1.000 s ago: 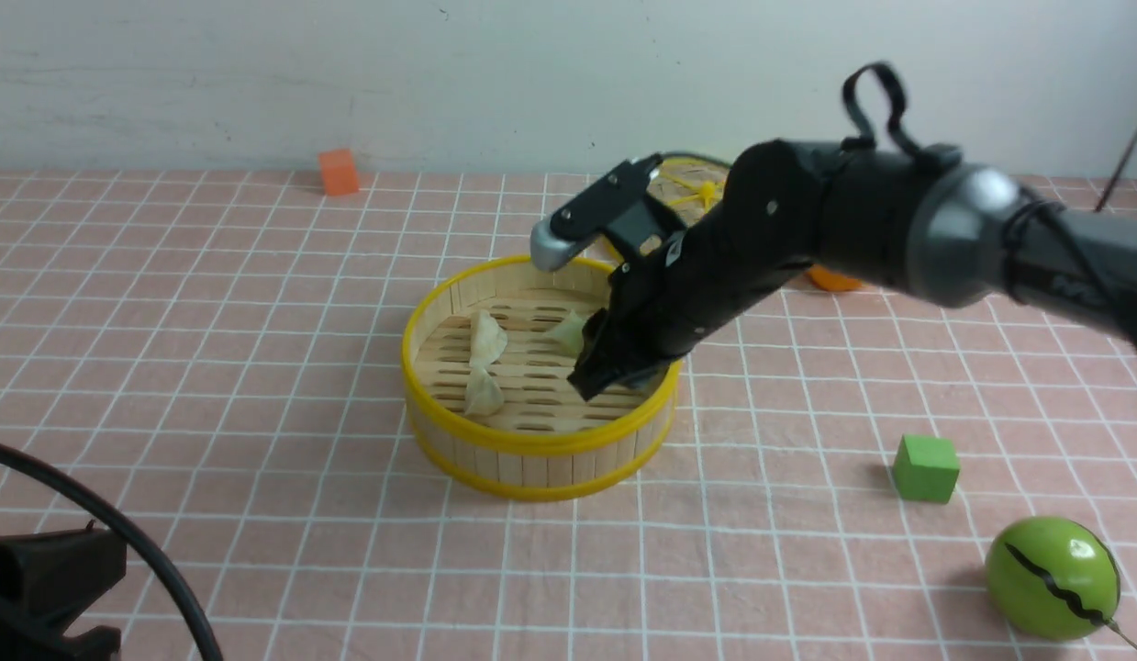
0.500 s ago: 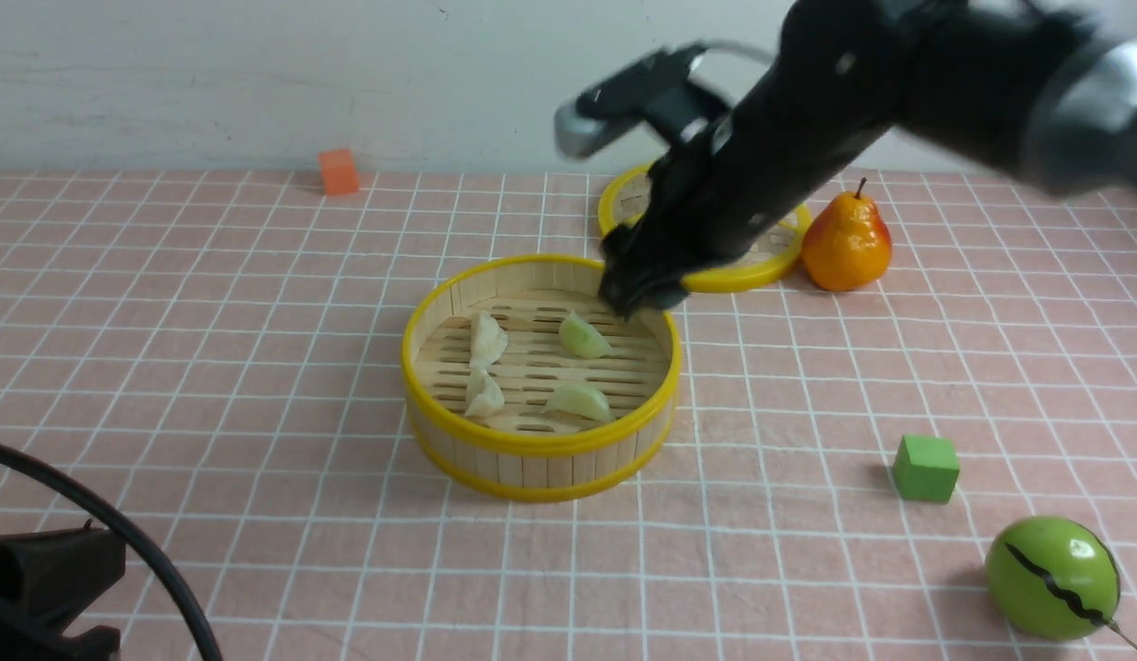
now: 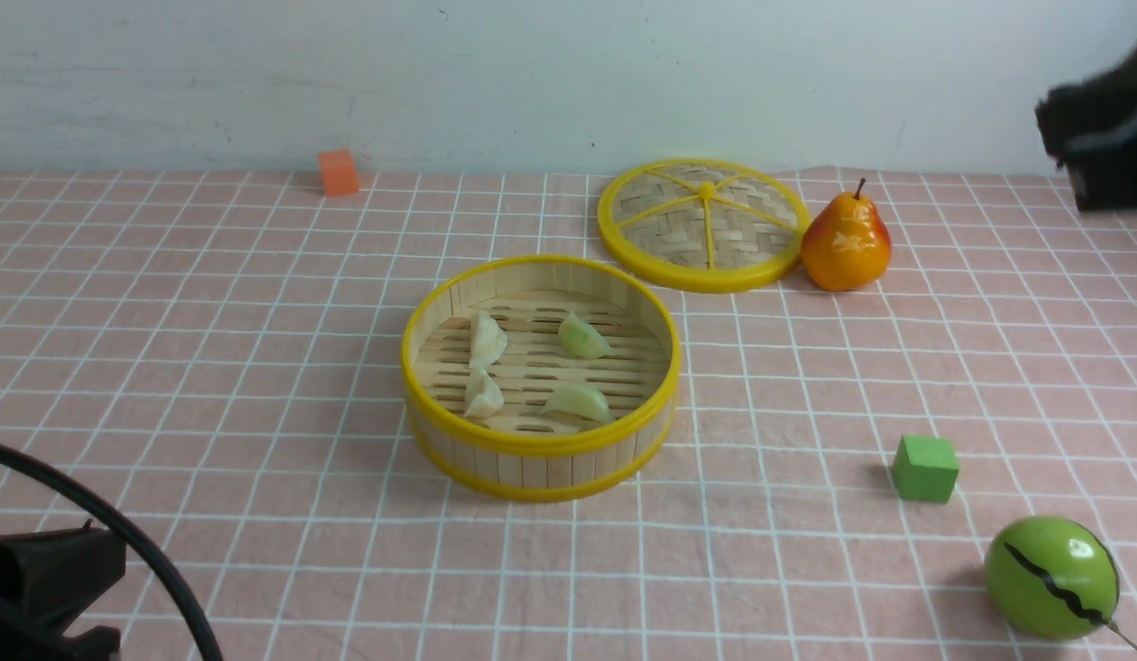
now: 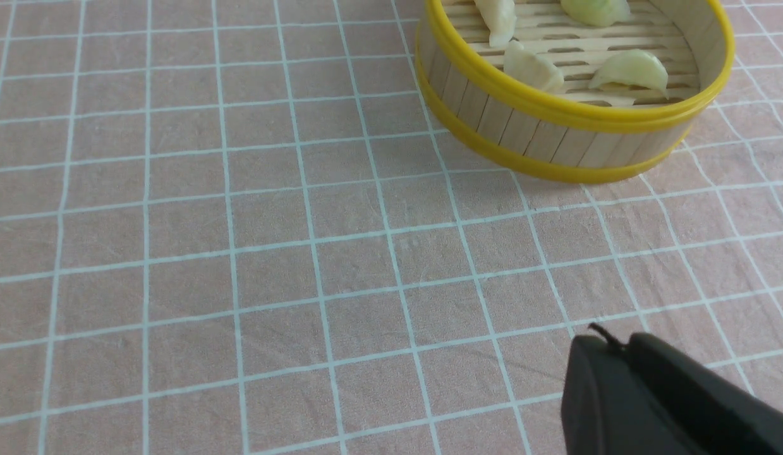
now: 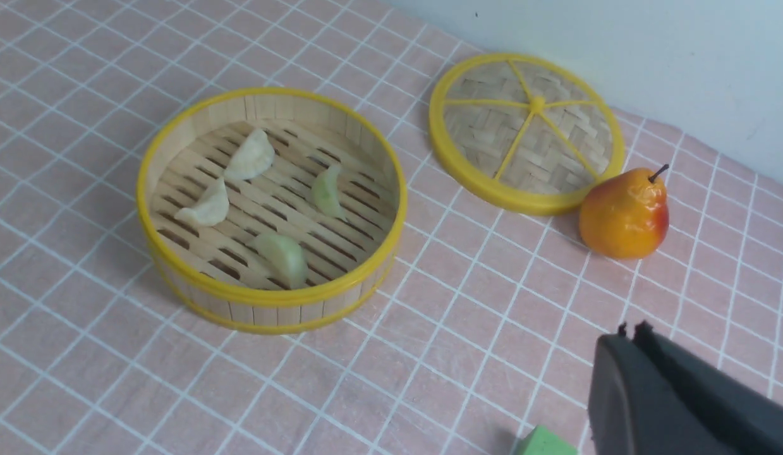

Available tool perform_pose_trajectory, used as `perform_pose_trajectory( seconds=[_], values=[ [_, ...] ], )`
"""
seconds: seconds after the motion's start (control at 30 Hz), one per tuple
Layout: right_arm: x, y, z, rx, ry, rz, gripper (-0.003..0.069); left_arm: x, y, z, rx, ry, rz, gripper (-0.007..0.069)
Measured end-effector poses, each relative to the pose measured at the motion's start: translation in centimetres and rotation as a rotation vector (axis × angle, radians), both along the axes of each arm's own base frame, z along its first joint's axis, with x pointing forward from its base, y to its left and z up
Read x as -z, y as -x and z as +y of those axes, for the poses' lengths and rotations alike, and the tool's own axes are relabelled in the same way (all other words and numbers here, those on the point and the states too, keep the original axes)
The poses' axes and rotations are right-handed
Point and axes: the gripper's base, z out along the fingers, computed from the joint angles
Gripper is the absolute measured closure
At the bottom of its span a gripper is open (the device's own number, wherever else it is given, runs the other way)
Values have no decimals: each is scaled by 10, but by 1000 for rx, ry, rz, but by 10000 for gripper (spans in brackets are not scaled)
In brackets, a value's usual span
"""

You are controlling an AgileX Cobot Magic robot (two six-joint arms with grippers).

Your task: Put the dumplings into the steamer on the table with the pink tablecloth.

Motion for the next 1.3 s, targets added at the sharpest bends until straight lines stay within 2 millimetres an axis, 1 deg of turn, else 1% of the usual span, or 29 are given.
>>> perform_pose_trajectory(
  seconds=[0.03,0.07,0.1,0.17,0.2,0.23,0.27,0.33,0.37,0.4,0.47,0.5,0.57,0.63,0.67,0.7,0.83,1.0,1.07,1.13,1.17,1.2,1.3],
  values=[
    [16,7,-3,-7,-5,-22,678,0,0,0,0,0,0,580],
    [37,14,-7,-16,-2,-32,678,0,0,0,0,0,0,578],
    [50,19,-9,-25,-14,-56,678,0,0,0,0,0,0,577],
    [85,30,-13,-43,-36,-84,676,0,0,0,0,0,0,574],
    [90,31,-14,-43,-31,-74,676,0,0,0,0,0,0,574],
    [113,38,-16,-53,-56,-89,676,0,0,0,0,0,0,572],
    [115,38,-16,-56,-67,-103,676,0,0,0,0,0,0,571],
    [159,50,-18,-70,-123,-112,672,0,0,0,0,0,0,568],
    [160,50,-18,-72,-139,-125,671,0,0,0,0,0,0,568],
    [180,55,-20,-75,-170,-116,670,0,0,0,0,0,0,567],
    [193,59,-21,-79,-196,-117,669,0,0,0,0,0,0,568],
    [210,66,-23,-82,-237,-114,669,0,0,0,0,0,0,566],
    [224,73,-25,-90,-260,-115,669,0,0,0,0,0,0,564],
    [237,79,-28,-93,-270,-105,668,0,0,0,0,0,1,559],
    [238,80,-28,-93,-271,-105,668,0,0,0,0,0,1,559],
    [245,83,-30,-92,-257,-81,665,0,0,0,0,-1,0,556],
    [255,87,-33,-74,-202,-3,661,0,0,0,0,-1,0,551],
    [255,97,-43,-31,-178,7,659,0,0,0,0,-1,1,550],
    [250,106,-55,32,-192,-42,659,0,0,0,0,-5,0,549],
    [250,110,-60,71,-191,-49,659,0,0,0,0,-6,-1,547],
    [249,116,-67,123,-203,-81,659,0,0,0,0,-8,-2,545],
    [249,117,-68,129,-210,-96,659,0,0,0,0,-8,-2,545],
    [250,126,-79,256,-249,-120,659,0,0,0,0,-8,-1,540]
  ],
)
